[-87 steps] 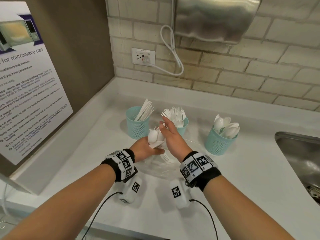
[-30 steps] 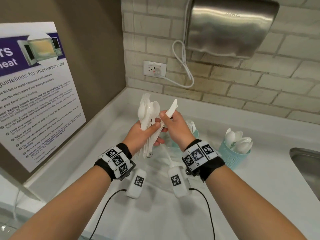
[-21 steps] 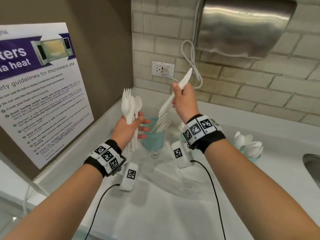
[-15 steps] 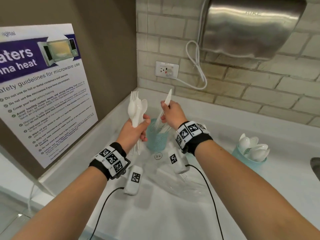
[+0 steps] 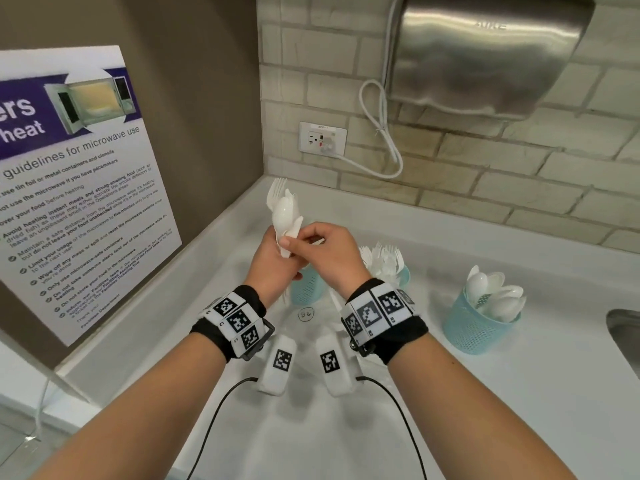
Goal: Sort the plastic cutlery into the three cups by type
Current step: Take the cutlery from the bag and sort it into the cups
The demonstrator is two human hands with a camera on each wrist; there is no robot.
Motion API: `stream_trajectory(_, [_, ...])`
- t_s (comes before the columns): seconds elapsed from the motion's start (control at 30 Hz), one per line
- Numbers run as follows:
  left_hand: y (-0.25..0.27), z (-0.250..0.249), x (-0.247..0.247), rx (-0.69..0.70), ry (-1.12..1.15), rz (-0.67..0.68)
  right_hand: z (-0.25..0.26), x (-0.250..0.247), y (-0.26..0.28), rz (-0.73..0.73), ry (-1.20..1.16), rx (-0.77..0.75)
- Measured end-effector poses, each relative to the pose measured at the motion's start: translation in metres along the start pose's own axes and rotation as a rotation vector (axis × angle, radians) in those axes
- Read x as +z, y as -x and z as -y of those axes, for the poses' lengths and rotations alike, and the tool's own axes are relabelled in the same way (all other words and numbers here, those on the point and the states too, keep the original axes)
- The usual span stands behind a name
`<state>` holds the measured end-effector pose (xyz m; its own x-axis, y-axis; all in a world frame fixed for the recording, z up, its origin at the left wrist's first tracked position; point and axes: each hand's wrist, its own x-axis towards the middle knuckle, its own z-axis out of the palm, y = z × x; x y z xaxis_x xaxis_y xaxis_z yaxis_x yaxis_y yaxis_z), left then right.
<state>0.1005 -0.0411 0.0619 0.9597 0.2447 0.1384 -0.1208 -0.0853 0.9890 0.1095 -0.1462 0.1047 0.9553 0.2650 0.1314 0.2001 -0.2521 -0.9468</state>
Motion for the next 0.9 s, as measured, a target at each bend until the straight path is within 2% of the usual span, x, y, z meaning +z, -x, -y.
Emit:
stream_trajectory(0.17, [-0.002,0.002,0.002,-0.004,0.022,0.102,0.000,-0.010,-0.002,-0.009,-0.073,-0.006])
stream_trajectory(0.33, [0.001,-0.006,0.000,0.082,0.030,0.187,0.012,-0.023,-0.005,0.022,-0.088,-0.038])
stream_trajectory(0.53, [0.005,-0.007,-0.002,0.089,0.164,0.261,0.009,-0.024,-0.009,0.018,-0.080,-0.050])
stream_trajectory(0.9, [0.006,0.000,-0.006,-0.049,0.155,0.114,-0.010,-0.015,0.000,0.065,-0.159,0.026])
